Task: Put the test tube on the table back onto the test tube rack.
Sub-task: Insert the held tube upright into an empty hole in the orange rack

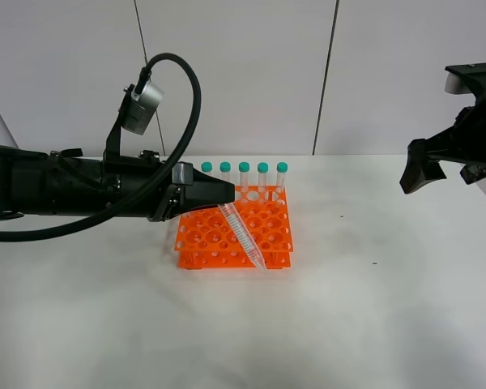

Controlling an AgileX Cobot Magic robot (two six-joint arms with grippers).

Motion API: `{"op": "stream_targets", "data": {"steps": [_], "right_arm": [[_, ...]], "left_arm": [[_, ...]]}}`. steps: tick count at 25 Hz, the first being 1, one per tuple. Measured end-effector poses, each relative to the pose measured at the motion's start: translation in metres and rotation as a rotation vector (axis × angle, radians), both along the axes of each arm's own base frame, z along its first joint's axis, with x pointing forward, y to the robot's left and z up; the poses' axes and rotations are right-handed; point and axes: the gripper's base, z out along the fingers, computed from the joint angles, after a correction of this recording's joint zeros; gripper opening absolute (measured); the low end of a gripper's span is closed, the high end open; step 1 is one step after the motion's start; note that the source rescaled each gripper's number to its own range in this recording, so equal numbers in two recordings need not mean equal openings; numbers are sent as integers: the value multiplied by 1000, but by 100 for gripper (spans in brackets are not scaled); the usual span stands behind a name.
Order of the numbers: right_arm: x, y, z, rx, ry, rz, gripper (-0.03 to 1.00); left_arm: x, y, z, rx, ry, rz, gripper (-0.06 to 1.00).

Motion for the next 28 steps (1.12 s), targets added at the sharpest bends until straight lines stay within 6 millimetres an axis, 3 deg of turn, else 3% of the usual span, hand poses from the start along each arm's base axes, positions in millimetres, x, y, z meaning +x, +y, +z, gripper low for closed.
{"op": "stream_targets", "data": {"steps": [6, 10, 14, 18, 22, 28], "right_arm": [[-3, 1, -1, 4, 38, 1, 100], [-14, 1, -3, 2, 148, 9, 100], [-30, 0, 1, 3, 144, -15, 100], [-75, -3, -2, 4, 143, -36, 100], [-136, -7, -9, -17, 86, -39, 100], [-213, -13, -17, -7, -288, -64, 100]], "left_arm": [[0, 0, 0, 0, 0, 0, 0], [0, 0, 0, 0, 0, 0, 0], [0, 0, 0, 0, 0, 0, 0], [0, 0, 0, -5, 0, -6, 0], [-1, -1, 1, -7, 1, -9, 0], [-1, -1, 1, -7, 1, -9, 0]]}}
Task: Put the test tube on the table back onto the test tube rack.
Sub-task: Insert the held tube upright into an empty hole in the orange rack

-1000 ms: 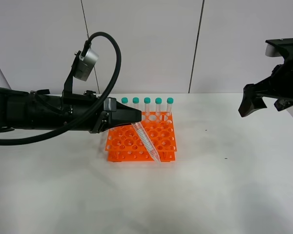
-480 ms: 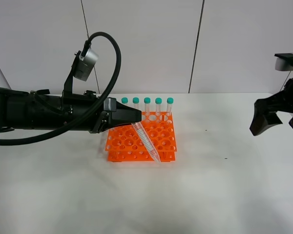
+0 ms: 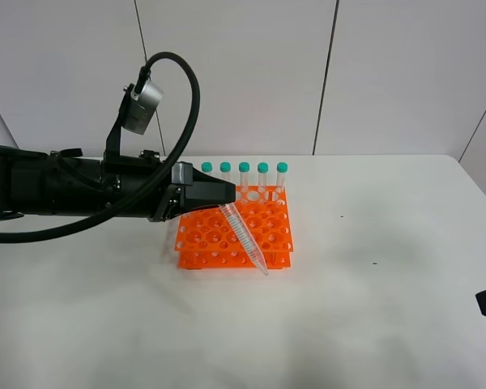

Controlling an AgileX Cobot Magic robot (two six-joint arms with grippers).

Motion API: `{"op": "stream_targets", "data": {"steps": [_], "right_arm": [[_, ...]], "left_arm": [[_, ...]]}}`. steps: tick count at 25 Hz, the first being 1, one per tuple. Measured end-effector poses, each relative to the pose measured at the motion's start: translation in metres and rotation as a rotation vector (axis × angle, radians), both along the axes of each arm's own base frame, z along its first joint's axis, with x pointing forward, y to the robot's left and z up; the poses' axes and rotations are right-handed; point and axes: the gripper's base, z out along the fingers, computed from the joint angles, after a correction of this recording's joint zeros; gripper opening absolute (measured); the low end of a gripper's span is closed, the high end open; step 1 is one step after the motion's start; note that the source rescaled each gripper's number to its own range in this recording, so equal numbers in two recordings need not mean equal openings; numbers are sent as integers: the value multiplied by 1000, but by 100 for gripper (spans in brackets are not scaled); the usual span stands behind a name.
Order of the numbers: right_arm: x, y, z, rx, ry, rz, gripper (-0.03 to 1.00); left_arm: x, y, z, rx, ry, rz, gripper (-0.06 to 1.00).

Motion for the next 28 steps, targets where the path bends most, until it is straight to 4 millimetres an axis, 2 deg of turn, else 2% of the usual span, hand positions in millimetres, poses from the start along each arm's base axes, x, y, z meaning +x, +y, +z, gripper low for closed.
{"op": "stream_targets", "data": {"steps": [6, 11, 14, 20, 24, 28], "right_arm": [[-55, -2, -3, 28, -301, -15, 100], [-79, -5, -1, 39, -456, -46, 100], [-86, -6, -1, 39, -500, -54, 100], [-87, -7, -1, 40, -505, -56, 100], [-87, -7, -1, 40, -506, -56, 100], [-87, -7, -1, 39, -506, -57, 100]], "left_arm": [[0, 0, 0, 0, 0, 0, 0], [0, 0, 0, 0, 0, 0, 0], [0, 0, 0, -2, 0, -2, 0], [-1, -1, 1, -12, 0, -14, 0], [-9, 2, 19, -57, -14, -7, 0], [-22, 7, 45, -116, -53, 3, 0]]}}
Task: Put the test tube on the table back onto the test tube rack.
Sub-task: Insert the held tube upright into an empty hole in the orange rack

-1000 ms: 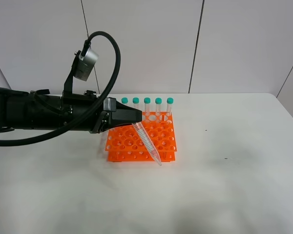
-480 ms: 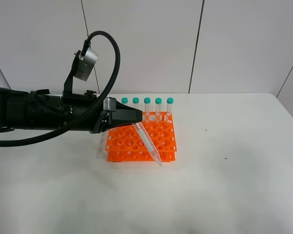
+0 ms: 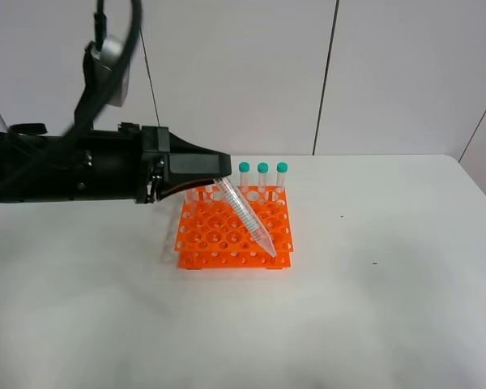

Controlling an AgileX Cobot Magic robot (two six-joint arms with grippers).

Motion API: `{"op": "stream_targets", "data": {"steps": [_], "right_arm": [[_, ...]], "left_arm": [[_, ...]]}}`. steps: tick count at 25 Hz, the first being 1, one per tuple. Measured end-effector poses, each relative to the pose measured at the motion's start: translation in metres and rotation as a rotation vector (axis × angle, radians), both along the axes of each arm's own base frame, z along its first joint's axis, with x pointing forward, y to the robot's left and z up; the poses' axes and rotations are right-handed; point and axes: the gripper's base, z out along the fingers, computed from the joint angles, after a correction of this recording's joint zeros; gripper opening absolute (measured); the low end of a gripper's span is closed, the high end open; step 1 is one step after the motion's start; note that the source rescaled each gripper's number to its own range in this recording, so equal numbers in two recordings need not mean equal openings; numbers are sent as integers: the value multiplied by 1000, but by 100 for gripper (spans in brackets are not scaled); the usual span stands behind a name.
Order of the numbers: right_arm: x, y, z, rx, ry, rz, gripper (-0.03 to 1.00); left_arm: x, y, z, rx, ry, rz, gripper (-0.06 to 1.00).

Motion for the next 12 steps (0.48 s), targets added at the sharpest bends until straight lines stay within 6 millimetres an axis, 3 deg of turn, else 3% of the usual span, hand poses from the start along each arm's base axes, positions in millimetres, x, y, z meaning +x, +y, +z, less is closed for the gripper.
{"op": "stream_targets", "data": {"steps": [5, 12], "right_arm": [[0, 0, 0, 0, 0, 0, 100], [0, 0, 0, 0, 0, 0, 100]], "left_arm": [[-17, 8, 27, -35, -107, 13, 0], [-12, 15, 33, 64, -260, 89, 0]]}}
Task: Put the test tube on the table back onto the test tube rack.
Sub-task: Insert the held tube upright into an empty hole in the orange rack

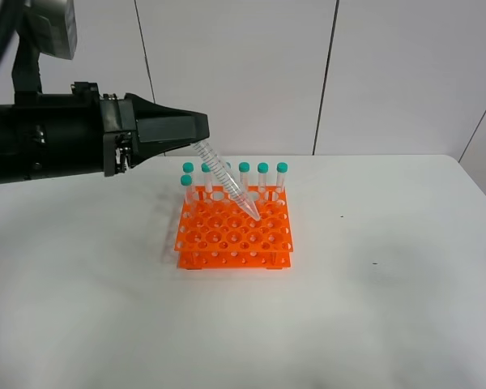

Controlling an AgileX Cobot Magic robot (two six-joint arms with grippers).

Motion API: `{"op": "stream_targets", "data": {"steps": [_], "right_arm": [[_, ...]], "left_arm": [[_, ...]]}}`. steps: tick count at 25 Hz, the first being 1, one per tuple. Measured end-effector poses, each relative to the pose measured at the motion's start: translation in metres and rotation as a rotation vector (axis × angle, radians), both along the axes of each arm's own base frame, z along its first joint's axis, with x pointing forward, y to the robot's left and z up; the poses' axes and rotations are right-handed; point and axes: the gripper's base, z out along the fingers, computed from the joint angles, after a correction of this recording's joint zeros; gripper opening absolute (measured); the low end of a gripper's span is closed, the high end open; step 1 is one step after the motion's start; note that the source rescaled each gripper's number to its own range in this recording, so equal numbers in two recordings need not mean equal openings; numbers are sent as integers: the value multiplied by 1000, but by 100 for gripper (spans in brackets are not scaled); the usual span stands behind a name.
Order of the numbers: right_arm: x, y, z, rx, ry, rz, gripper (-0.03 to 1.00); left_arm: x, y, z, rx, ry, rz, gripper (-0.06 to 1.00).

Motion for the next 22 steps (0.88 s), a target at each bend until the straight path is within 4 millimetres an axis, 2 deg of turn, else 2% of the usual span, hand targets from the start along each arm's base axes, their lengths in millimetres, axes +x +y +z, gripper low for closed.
{"op": "stream_targets", "data": {"steps": [3, 7, 11, 16, 18, 22], "right_arm": [[0, 0, 0, 0, 0, 0, 100], [0, 0, 0, 0, 0, 0, 100], [0, 0, 0, 0, 0, 0, 100], [0, 0, 0, 0, 0, 0, 100], [0, 0, 0, -1, 0, 0, 100], [0, 0, 0, -1, 0, 0, 100]], "left_arm": [[6, 1, 7, 126, -105, 16, 0], [12, 2, 17, 391, -251, 33, 0], [20, 5, 20, 583, -351, 187, 0], [27, -6, 20, 502, -452, 323, 0], [36, -13, 11, 457, -452, 335, 0], [55, -30, -22, 465, -375, 305, 0]]}}
